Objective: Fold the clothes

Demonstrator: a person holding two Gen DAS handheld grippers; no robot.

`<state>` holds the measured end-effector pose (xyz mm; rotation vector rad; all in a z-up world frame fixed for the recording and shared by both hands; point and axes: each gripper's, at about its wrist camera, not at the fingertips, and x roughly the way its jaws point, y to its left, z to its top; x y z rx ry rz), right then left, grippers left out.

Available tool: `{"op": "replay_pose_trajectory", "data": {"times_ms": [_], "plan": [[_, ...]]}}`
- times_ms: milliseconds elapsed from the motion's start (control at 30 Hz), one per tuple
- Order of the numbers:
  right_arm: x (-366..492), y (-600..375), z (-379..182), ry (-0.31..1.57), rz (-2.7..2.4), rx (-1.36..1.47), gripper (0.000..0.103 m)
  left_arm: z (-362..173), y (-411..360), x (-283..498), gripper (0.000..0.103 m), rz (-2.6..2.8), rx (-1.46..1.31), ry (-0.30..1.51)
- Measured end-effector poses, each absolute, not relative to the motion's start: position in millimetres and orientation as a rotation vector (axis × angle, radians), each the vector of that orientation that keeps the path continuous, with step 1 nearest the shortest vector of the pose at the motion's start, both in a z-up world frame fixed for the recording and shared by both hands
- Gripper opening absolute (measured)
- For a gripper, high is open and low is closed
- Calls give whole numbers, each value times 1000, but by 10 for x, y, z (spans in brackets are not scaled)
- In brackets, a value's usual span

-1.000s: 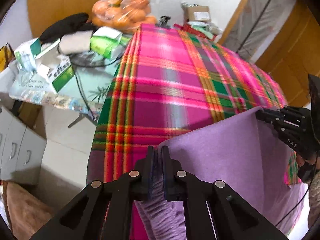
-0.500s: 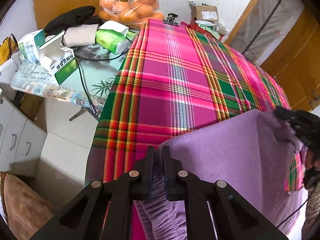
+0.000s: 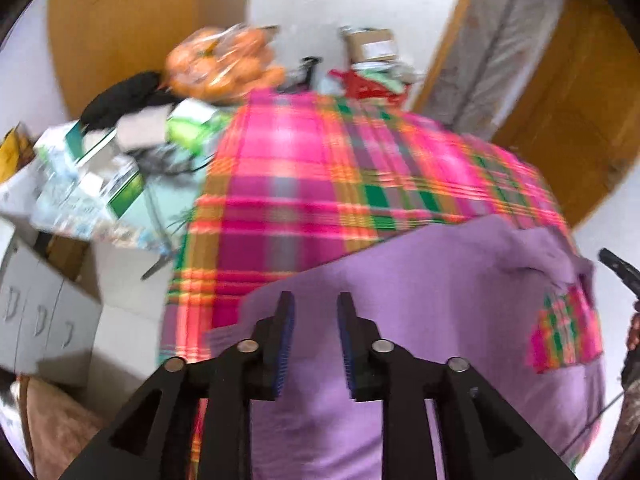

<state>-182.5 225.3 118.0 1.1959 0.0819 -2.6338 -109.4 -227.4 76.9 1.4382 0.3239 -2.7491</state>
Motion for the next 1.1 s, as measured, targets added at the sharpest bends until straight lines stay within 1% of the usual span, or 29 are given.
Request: {"op": "replay_pose_trajectory", "data": {"times_ms": [133,233,300,533,567,667,733,800,900,1000,1100], "plan": [[-1695,2520,1254,62,-2675,1200,20,862,-1744,-1202,27,-2873,1522,232],[-1630,2699,1174,47,-2698,1232,21,824,-1298,-1291,28,-2932,1601,143],[-1612,2799,1033,0,-2681,1274,22,752,-980,-1325,28,-2961,1663,87],[-1725,2813,509,-98,-2585,1363,22,369,-39,-1438,28,-2963,1827,-235],[-1759,2806,449,-108,-2579,1369,23,337,41,-1449,28,-2961,1830,-280],[-1877,2823,321,-201,-2545,1359,30,267,201,-1471,28,-2956,1822,-377],[-1929,2848,275,-289,-2508,1340,32,249,210,-1505,28,-2944,1805,-379],[-1991,2855,232,-368,-2468,1315,38,239,161,-1532,28,-2930,1773,-348],[-2121,2851,158,-414,-2496,1348,45,194,73,-1554,28,-2916,1742,-316],[-2214,2889,117,-491,-2500,1341,46,105,36,-1565,30,-2885,1776,-299],[-2285,2890,124,-551,-2492,1302,46,101,61,-1541,32,-2898,1761,-324]]}}
